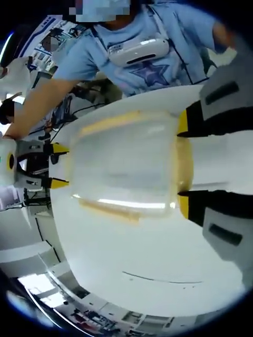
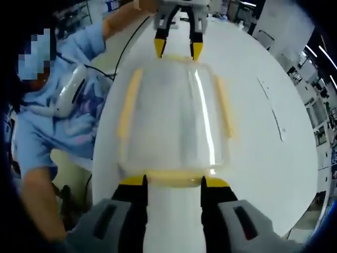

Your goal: Snap each plastic latch of the storage box into its locked position after aligning the lid with the box until every specified latch is closed and the lid sits flush.

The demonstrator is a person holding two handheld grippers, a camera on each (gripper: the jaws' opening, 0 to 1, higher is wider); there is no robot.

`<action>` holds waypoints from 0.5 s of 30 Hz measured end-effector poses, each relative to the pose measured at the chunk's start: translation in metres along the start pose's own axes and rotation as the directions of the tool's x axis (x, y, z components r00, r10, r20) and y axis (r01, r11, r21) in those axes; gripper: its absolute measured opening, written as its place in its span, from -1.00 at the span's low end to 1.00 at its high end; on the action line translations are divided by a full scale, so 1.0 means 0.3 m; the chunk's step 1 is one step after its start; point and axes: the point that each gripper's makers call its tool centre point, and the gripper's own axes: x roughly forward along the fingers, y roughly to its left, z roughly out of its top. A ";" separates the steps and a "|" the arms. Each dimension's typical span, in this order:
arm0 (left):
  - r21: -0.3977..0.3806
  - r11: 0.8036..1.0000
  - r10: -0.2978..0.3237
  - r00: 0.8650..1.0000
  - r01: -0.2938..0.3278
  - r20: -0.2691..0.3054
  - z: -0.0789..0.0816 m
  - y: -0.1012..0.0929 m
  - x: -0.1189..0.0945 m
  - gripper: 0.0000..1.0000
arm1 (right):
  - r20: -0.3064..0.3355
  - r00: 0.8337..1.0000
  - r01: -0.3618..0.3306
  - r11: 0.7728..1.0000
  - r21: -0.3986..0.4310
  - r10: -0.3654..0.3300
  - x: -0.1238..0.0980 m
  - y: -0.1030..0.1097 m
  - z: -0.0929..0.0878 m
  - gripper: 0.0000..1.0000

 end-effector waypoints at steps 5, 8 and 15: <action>-0.010 1.000 0.003 1.000 -0.003 0.004 -0.035 -0.010 -0.027 -0.23 | 0.011 1.000 -0.005 1.000 -0.009 0.005 0.013 0.001 0.050 -0.25; -0.016 1.000 0.007 1.000 -0.007 0.000 -0.067 -0.021 -0.047 -0.23 | 0.018 1.000 -0.010 1.000 -0.014 0.010 0.025 0.001 0.078 -0.25; -0.030 0.999 0.014 1.000 -0.014 -0.006 -0.123 -0.031 -0.075 -0.23 | 0.031 0.999 -0.020 0.999 -0.025 0.021 0.055 0.002 0.136 -0.25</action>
